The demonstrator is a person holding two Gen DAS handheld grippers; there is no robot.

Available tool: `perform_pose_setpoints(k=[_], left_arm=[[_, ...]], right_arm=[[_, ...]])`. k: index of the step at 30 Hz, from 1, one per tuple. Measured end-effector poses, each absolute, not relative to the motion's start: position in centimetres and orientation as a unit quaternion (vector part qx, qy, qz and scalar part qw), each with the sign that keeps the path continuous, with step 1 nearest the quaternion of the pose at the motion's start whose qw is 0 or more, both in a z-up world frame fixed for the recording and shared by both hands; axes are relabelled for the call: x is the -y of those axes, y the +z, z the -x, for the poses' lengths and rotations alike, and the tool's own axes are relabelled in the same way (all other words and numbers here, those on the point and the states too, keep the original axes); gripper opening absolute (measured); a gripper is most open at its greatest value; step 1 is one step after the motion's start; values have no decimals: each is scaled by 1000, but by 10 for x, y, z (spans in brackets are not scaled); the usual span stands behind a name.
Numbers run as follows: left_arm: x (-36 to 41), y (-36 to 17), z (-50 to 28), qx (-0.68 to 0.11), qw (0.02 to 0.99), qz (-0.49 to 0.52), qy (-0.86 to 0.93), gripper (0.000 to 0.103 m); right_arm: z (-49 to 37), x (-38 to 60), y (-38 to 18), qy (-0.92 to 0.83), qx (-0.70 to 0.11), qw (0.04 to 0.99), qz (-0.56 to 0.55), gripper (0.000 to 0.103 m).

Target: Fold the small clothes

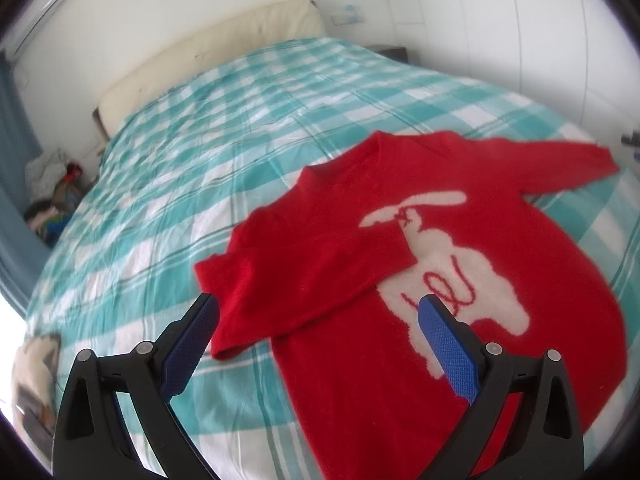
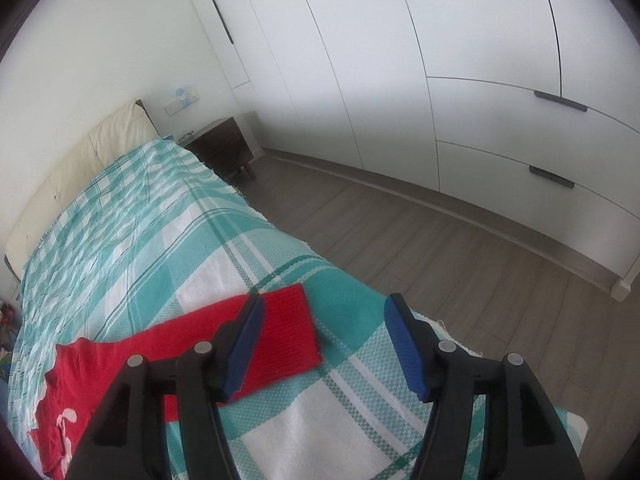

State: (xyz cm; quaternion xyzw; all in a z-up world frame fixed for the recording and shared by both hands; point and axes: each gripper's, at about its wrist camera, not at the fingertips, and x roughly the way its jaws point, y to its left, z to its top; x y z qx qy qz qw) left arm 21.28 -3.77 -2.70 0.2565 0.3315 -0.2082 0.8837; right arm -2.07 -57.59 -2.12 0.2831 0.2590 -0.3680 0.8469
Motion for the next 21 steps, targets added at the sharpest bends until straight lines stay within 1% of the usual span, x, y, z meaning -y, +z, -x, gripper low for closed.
perform_pose_setpoints(k=[1, 2, 3, 4, 8, 11, 13, 14, 15, 16, 18, 21], left_arm=[[52, -43, -221, -337, 870, -289, -215, 100], [64, -57, -228, -347, 856, -314, -221, 97], [74, -72, -236, -359, 842, -334, -226, 89], [81, -83, -242, -369, 831, -347, -230, 86], [98, -109, -260, -370, 816, -373, -242, 82], [104, -115, -267, -361, 814, -372, -262, 74], [105, -116, -273, -367, 813, -356, -281, 52], [105, -115, -277, -378, 811, -336, -293, 18], [104, -114, -279, -384, 814, -323, -292, 6], [101, -111, -279, -383, 821, -308, -291, 6], [81, -92, -281, -379, 845, -248, -284, 5], [15, -52, -289, -366, 891, -128, -235, 5]], right_arm=[[19, 575, -22, -361, -261, 849, -285, 62], [16, 574, -23, -354, -264, 850, -288, 62], [13, 573, -24, -348, -267, 850, -291, 62], [11, 573, -26, -343, -270, 850, -294, 62], [5, 570, -26, -330, -275, 854, -293, 62], [1, 566, -26, -320, -278, 859, -287, 62], [-4, 563, -27, -315, -282, 861, -282, 62], [-6, 561, -27, -313, -284, 862, -279, 62], [-10, 560, -28, -310, -286, 864, -276, 62], [-12, 559, -28, -309, -287, 864, -273, 62], [-13, 557, -27, -307, -287, 866, -271, 62], [-10, 554, -23, -310, -277, 871, -264, 62]])
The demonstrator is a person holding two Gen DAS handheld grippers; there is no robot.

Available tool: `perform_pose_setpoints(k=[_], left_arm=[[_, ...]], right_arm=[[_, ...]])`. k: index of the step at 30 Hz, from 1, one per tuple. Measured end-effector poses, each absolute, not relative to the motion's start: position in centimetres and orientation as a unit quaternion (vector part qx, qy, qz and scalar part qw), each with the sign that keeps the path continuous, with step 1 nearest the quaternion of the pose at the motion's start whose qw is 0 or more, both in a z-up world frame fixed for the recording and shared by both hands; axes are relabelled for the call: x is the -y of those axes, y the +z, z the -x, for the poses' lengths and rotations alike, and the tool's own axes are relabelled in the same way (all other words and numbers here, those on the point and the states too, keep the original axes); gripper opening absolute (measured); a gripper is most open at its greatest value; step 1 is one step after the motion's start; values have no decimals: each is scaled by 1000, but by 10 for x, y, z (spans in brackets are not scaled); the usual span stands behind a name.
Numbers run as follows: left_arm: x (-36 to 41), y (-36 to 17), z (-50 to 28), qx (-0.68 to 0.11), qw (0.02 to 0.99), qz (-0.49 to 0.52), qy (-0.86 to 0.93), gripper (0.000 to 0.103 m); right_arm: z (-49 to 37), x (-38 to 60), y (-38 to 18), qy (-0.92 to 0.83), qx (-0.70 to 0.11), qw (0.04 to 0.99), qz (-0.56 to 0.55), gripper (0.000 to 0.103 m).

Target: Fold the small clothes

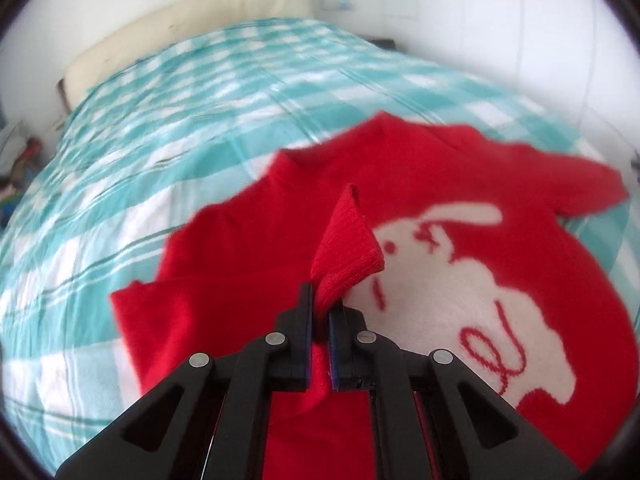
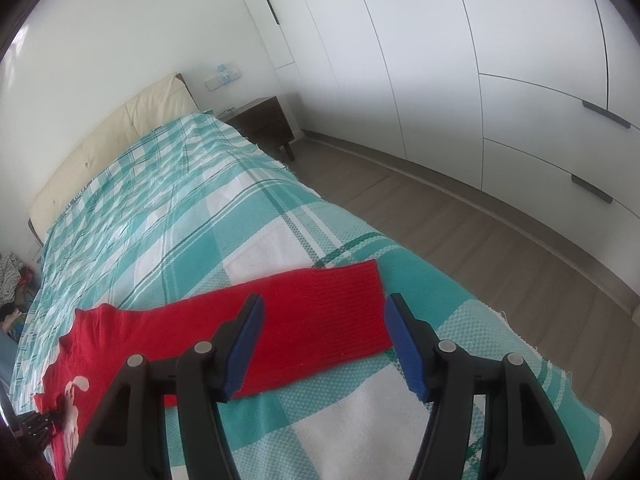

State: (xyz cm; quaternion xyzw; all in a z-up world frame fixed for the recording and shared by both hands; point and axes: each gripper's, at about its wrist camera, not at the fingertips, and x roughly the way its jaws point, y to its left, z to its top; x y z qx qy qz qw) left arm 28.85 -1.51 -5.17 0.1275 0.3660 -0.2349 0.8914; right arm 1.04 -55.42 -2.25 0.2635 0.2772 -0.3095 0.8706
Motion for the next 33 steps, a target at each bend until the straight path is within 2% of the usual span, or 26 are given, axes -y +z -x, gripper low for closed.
perform_pose_setpoints(k=[5, 8, 11, 21, 33], left_arm=[[-152, -9, -297, -333, 939, 65, -51, 5], [-239, -21, -286, -337, 930, 131, 64, 5], [-292, -49, -270, -355, 911, 165, 133, 4], [-321, -133, -245, -444, 850, 205, 198, 3], [-339, -143, -237, -443, 837, 267, 178, 4]], right_arm=[[-8, 551, -15, -308, -265, 878, -253, 62], [-11, 549, -16, -302, -267, 879, -254, 62], [-13, 544, -15, -300, -268, 882, -245, 62], [-17, 541, -19, -305, -276, 881, -233, 62], [-14, 545, -21, -308, -275, 878, -243, 62]])
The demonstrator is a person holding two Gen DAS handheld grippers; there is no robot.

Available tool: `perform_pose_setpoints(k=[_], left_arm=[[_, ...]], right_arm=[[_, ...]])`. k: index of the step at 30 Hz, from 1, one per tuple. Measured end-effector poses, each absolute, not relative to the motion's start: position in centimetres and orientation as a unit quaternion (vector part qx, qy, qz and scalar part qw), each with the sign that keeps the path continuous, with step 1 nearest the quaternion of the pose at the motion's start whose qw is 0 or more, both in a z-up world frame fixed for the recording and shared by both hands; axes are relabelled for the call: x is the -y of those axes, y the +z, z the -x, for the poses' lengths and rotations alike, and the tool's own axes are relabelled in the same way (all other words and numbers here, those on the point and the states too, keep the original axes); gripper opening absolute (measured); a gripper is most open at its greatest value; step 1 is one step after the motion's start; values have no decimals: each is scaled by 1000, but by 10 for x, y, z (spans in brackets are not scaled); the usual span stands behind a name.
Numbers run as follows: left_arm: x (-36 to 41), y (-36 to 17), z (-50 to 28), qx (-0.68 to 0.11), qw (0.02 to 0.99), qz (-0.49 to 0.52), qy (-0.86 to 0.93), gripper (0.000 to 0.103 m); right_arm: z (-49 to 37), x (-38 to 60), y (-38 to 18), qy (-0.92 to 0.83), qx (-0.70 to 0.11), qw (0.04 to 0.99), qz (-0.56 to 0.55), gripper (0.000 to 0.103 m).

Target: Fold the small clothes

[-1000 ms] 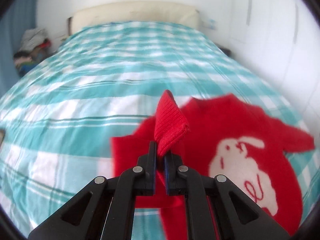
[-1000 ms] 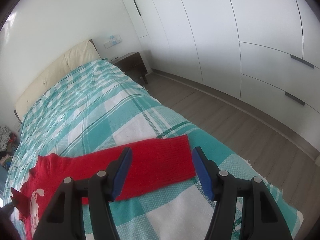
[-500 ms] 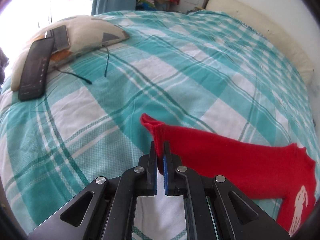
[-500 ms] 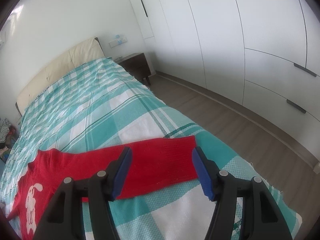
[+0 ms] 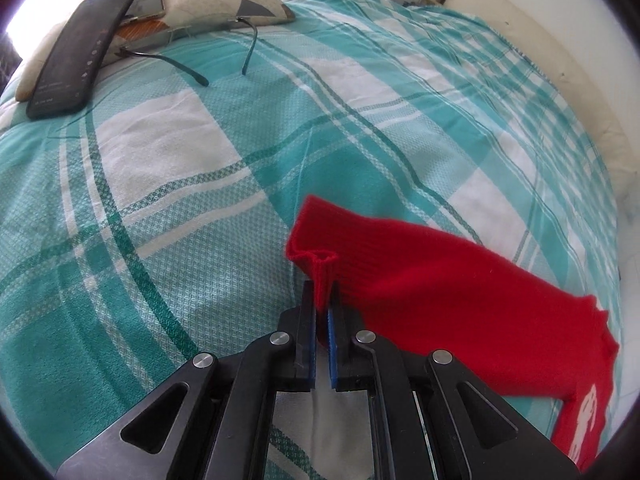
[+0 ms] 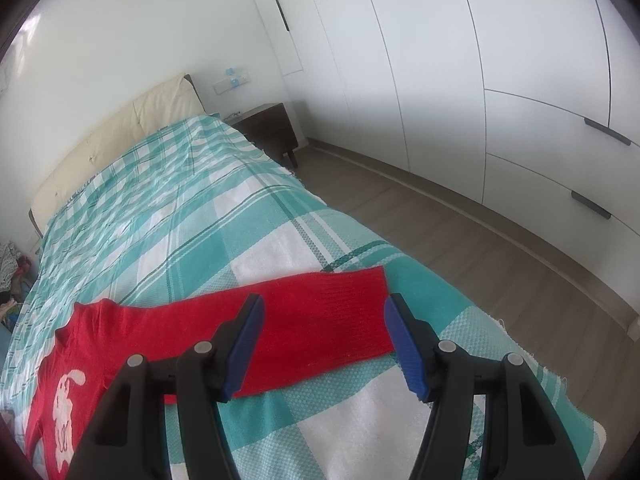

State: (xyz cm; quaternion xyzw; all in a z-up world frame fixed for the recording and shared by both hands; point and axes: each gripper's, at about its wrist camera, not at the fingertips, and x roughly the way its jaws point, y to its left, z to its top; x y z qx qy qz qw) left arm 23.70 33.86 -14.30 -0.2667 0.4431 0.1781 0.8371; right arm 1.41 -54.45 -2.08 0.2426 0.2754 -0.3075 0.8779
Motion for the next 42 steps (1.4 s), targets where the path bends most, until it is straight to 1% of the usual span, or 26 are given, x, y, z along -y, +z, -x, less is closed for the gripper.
perform_pose_setpoints(k=[11, 18, 20, 22, 23, 24, 25, 27, 28, 29, 30, 32, 38, 42], left_arm=[[-343, -145, -234, -440, 833, 281, 181, 4], [-348, -146, -232, -437, 831, 299, 174, 8], [-349, -145, -230, -435, 830, 307, 168, 10], [-349, -143, -228, -432, 829, 316, 163, 15], [-349, -141, -227, -430, 829, 319, 162, 22], [-348, -139, -226, -428, 829, 321, 160, 33], [-346, -137, -225, -425, 831, 320, 161, 39], [-340, -129, -222, -420, 837, 306, 171, 65], [-337, -125, -221, -417, 841, 294, 181, 71], [-335, -120, -220, -412, 845, 281, 193, 81], [-334, -117, -218, -406, 848, 272, 205, 87], [-336, -112, -214, -396, 850, 264, 227, 89], [-355, -113, -205, -383, 835, 280, 279, 89], [-358, -110, -201, -374, 833, 272, 304, 89]], right_arm=[[-12, 548, -24, -311, -277, 873, -256, 62], [-13, 549, -27, -315, -283, 870, -254, 62], [-13, 549, -27, -316, -283, 869, -254, 64], [-12, 550, -28, -318, -282, 868, -255, 67], [-11, 550, -27, -319, -281, 868, -256, 68], [-11, 551, -27, -319, -280, 868, -257, 68], [-10, 551, -28, -320, -279, 868, -258, 68], [-10, 552, -27, -321, -278, 868, -259, 69], [-9, 551, -27, -321, -277, 868, -259, 69], [-8, 552, -27, -322, -277, 867, -259, 70], [-8, 552, -27, -322, -277, 867, -259, 70], [-8, 552, -27, -323, -276, 867, -259, 70], [-8, 553, -26, -325, -274, 868, -258, 70], [-7, 553, -25, -328, -270, 868, -258, 71]])
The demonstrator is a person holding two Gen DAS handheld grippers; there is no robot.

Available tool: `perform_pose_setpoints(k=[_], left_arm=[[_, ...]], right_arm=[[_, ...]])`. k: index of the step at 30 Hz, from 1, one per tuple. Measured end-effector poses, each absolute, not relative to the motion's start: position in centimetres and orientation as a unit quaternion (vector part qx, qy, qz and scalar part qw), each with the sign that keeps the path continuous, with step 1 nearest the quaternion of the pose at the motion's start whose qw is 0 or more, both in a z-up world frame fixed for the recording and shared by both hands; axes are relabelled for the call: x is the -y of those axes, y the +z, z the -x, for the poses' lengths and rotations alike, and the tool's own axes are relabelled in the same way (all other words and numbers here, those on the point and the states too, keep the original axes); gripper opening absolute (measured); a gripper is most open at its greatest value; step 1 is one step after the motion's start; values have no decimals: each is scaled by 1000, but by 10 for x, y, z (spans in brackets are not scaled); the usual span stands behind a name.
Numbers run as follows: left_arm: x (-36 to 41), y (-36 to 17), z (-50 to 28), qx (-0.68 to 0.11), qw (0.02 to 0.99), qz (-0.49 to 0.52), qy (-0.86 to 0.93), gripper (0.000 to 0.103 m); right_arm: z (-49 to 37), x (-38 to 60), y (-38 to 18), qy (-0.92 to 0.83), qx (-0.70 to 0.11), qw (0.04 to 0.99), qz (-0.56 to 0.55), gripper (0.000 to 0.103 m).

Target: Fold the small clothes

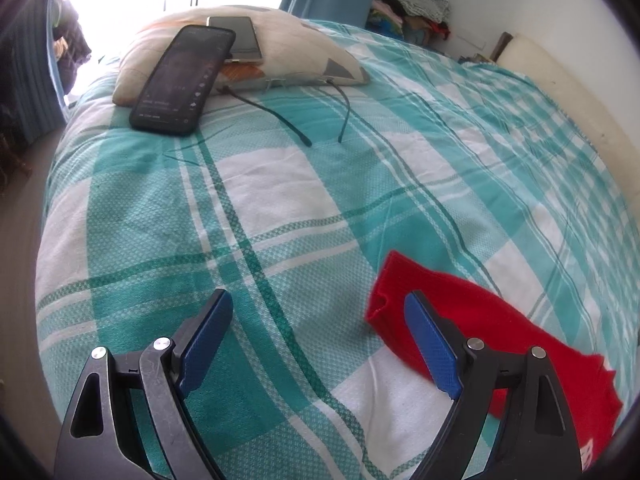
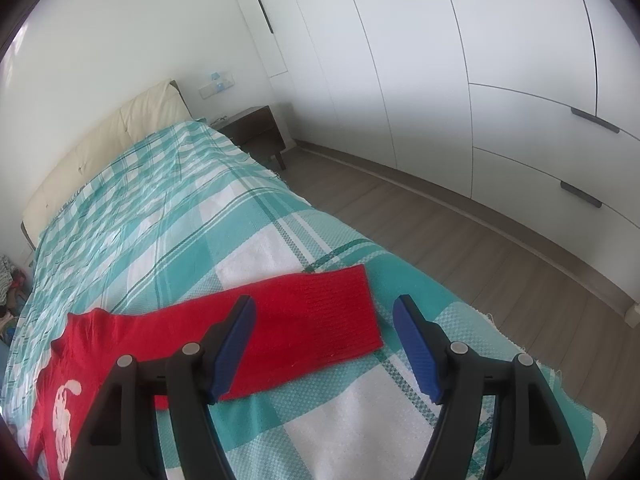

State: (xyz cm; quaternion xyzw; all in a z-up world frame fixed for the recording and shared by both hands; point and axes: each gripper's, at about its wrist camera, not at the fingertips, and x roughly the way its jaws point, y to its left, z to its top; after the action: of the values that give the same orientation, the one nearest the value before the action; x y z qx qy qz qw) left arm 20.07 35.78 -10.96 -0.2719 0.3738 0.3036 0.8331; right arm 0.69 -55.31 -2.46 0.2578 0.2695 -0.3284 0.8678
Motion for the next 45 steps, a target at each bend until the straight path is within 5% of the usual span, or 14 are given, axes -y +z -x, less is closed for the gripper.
perform_pose_setpoints(k=[13, 45], left_arm=[[-315, -67, -201, -289, 893, 136, 316, 94], [-282, -58, -204, -264, 913, 64, 304, 97]], right_arm=[[-7, 551, -25, -339, -268, 867, -250, 73], [-7, 548, -24, -336, -263, 871, -245, 73]])
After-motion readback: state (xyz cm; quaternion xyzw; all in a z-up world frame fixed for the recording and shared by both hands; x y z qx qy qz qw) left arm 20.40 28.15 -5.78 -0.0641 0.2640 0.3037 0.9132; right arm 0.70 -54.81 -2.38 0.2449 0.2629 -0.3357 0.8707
